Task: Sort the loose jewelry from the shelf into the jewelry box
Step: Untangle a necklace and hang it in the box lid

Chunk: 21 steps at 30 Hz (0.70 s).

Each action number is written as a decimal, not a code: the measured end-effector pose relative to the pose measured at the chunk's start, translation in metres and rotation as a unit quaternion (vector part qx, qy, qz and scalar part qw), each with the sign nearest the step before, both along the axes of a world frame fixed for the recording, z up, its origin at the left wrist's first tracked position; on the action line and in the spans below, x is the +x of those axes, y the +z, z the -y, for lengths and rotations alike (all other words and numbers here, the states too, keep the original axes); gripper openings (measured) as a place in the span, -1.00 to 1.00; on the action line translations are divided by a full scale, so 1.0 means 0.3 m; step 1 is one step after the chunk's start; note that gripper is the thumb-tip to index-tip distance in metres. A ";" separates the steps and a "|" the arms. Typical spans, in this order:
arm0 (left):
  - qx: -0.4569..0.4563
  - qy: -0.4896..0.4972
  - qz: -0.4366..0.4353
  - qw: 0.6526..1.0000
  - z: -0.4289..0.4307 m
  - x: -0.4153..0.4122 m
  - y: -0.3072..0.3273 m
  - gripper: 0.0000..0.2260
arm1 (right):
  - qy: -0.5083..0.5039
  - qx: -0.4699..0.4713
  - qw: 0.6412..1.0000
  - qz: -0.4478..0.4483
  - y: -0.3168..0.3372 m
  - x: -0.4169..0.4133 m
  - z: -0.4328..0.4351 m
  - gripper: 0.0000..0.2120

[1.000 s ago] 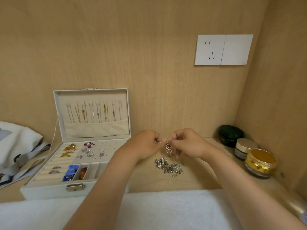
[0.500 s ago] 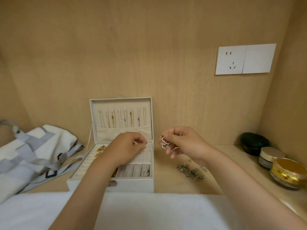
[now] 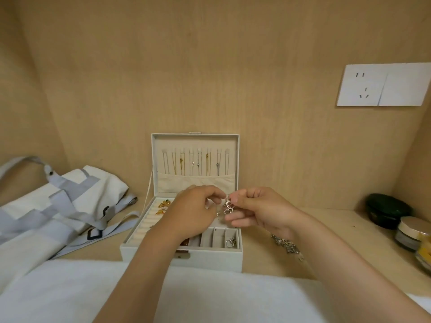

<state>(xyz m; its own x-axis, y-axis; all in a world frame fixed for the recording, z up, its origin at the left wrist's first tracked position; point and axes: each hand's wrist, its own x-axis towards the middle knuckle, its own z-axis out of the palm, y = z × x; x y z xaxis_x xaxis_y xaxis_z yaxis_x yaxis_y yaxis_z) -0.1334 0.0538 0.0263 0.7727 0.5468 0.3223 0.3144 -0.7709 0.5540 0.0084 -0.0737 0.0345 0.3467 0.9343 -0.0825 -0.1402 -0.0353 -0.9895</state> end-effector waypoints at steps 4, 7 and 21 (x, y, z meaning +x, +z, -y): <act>-0.130 -0.011 0.051 0.990 0.038 -0.016 0.017 -0.82 | 0.023 0.005 1.000 -0.016 -0.004 0.008 0.009 -0.82; -0.171 -0.024 0.058 0.983 0.054 -0.033 0.006 -0.83 | 0.000 0.009 1.000 0.008 -0.015 0.007 0.008 -0.76; -0.232 -0.026 0.118 0.965 0.040 -0.029 -0.013 -0.81 | -0.051 0.115 0.987 0.099 -0.019 -0.012 -0.011 -0.80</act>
